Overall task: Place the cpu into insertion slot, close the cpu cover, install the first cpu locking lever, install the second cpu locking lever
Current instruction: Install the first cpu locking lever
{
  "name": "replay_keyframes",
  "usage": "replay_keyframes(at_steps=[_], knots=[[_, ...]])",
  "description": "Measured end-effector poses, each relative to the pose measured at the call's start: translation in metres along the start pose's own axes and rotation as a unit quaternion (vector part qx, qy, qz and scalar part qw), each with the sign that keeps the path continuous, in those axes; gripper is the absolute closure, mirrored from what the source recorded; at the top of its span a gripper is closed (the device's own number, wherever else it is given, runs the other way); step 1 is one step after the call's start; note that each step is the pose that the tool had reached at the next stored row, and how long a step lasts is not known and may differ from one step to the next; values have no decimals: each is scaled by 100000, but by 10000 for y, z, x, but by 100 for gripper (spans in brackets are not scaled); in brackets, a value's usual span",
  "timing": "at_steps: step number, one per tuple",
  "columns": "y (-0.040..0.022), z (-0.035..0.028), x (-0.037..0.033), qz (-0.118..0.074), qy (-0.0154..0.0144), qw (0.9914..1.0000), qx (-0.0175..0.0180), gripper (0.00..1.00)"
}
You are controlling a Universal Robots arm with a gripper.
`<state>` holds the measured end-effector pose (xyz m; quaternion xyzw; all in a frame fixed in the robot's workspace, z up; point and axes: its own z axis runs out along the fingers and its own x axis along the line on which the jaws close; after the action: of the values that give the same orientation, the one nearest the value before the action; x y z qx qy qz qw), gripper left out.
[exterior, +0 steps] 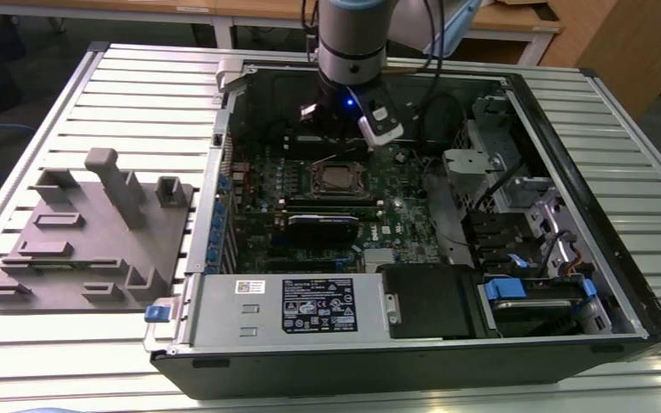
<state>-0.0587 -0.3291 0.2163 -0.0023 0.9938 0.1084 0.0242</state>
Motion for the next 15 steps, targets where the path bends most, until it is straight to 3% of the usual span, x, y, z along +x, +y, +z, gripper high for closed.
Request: replay_keyframes(at_steps=[9, 12, 15], knots=[[-2, 8, -3, 946, -212, 99995, 50, 90], [-3, 14, -3, 2976, -660, 99953, 169, 90], [-5, 21, -2, 5588, -1230, 99836, 309, 90]])
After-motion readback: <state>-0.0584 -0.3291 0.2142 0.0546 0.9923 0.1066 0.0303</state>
